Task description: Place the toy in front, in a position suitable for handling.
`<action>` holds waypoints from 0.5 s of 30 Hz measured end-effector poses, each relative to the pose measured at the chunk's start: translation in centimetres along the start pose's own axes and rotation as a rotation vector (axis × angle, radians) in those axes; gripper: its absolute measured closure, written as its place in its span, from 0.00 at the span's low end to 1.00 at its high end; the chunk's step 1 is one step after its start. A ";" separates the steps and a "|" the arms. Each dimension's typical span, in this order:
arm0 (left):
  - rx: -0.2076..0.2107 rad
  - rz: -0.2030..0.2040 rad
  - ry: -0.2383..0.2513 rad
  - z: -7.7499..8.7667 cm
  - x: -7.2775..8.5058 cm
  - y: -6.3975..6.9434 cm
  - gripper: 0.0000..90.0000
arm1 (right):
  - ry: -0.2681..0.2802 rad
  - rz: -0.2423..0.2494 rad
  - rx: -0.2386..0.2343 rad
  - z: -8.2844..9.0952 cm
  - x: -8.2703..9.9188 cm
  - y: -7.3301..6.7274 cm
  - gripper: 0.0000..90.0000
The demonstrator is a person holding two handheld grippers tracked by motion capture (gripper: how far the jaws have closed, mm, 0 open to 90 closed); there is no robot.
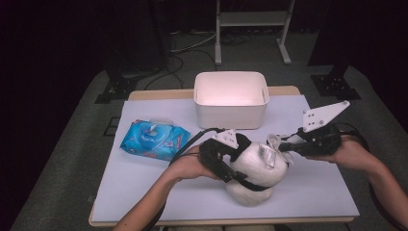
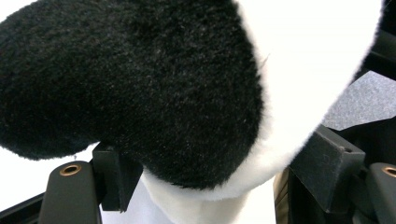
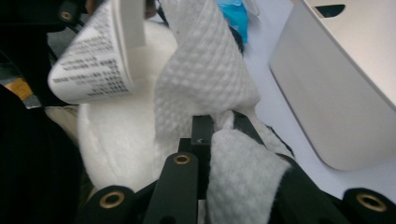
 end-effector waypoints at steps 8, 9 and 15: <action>-0.010 -0.005 -0.003 0.1 0.2 0.0 0.27 | -0.008 -0.009 0.038 -0.2 0.2 1.3 0.90; -0.013 -0.007 -0.003 0.1 0.2 0.0 0.27 | -0.010 -0.014 0.060 -0.2 0.2 1.7 0.90; -0.019 -0.009 -0.004 0.1 0.3 -0.1 0.27 | -0.029 -0.029 0.071 -0.6 0.3 2.4 0.90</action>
Point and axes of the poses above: each handheld gripper's, and its own axes: z roughly backward along the jaws, x roughly out of its underside, y roughly to its right, the point moved 8 cm from there along -z, roughly forward along the jaws, and after that the axes turned 1 degree about y, right-handed, at the moved point
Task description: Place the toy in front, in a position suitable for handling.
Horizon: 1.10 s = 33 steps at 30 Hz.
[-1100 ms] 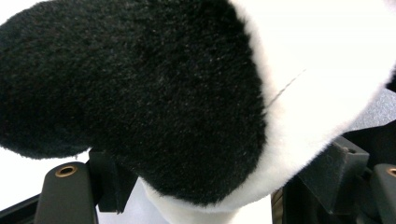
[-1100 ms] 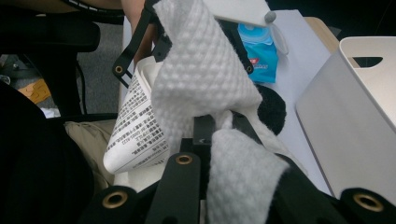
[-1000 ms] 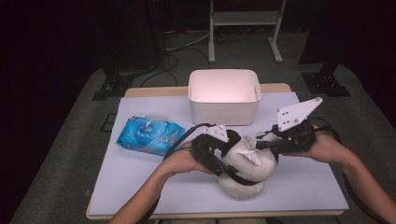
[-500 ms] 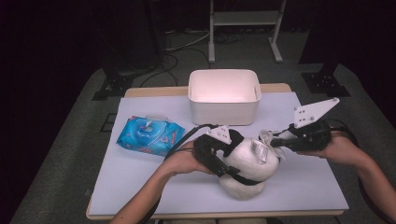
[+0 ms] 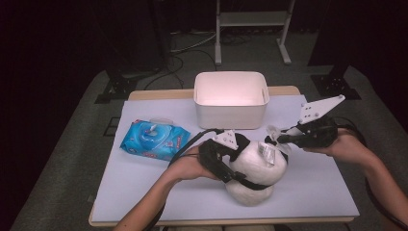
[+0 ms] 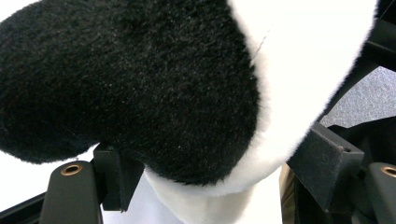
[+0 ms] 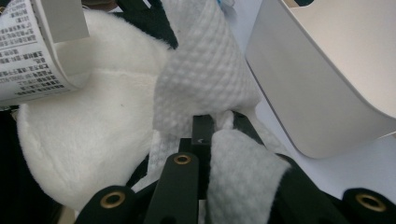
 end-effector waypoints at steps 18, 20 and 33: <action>-0.003 -0.013 -0.002 -0.5 -0.8 0.2 0.27 | 0.041 0.074 -0.105 -0.3 -3.3 -3.8 0.90; -0.004 -0.015 -0.003 -0.6 -0.9 0.2 0.27 | 0.050 0.087 -0.118 -0.4 -3.8 -4.1 0.90; 0.015 -0.005 0.009 -0.9 -1.1 0.2 0.27 | 0.034 0.077 -0.142 1.4 -2.3 -4.9 0.90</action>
Point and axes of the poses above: each handheld gripper's, and its own axes: z roughly backward along the jaws, x roughly out of its underside, y roughly to its right, the point moved 8 cm from there along -z, roughly forward along the jaws, and after that the axes turned 1 degree about y, right-handed, at the moved point
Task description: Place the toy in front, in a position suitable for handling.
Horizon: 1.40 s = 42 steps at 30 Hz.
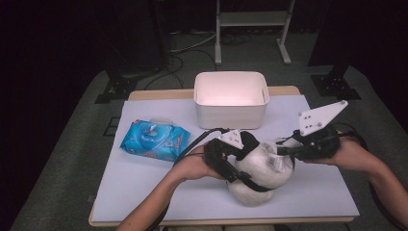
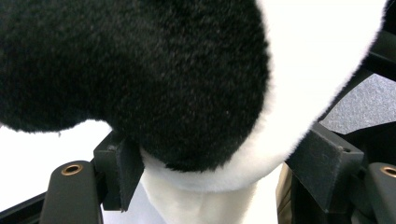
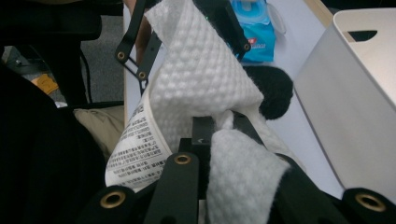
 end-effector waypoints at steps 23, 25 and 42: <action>-0.027 0.056 0.089 3.0 -1.5 -1.5 0.33 | 0.127 -0.049 0.025 -0.1 -0.4 1.7 0.91; -0.048 0.042 0.061 3.6 -1.0 -1.7 0.33 | 0.125 -0.044 0.024 -0.6 -0.8 1.8 0.91; -0.029 -0.046 -0.026 0.6 -0.6 0.1 0.34 | 0.018 -0.019 0.030 -2.9 -0.1 1.6 0.91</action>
Point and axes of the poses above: each handheld gripper's, and its own axes: z roughly backward along the jaws, x roughly out of its underside, y roughly to its right, the point moved 8 cm from there along -z, roughly forward along the jaws, and after that the axes turned 1 degree about y, right-handed, at the moved point
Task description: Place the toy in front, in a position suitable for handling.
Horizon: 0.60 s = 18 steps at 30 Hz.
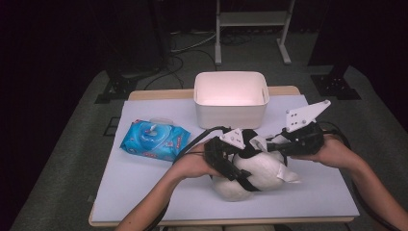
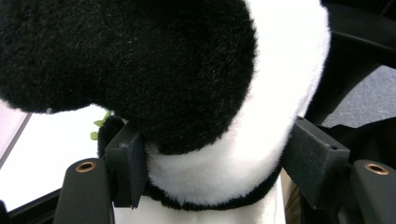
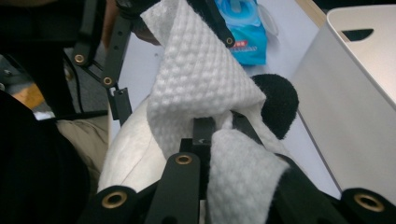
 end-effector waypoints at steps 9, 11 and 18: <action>-0.001 0.024 0.021 -0.6 -0.3 -0.5 0.36 | 0.001 -0.053 0.013 0.9 2.0 0.5 0.91; 0.002 0.027 0.019 -0.8 -0.6 -0.5 0.36 | -0.003 -0.066 0.017 1.3 2.5 0.6 0.91; 0.014 -0.003 -0.018 -1.6 -1.3 -0.1 0.36 | -0.009 -0.058 0.030 1.6 2.3 0.8 0.91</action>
Point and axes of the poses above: each handheld gripper's, and its own axes: z roughly backward along the jaws, x roughly out of its underside, y roughly to its right, the point moved 8 cm from there along -z, roughly forward along the jaws, and after that the axes turned 1 degree about y, right-handed, at the moved point
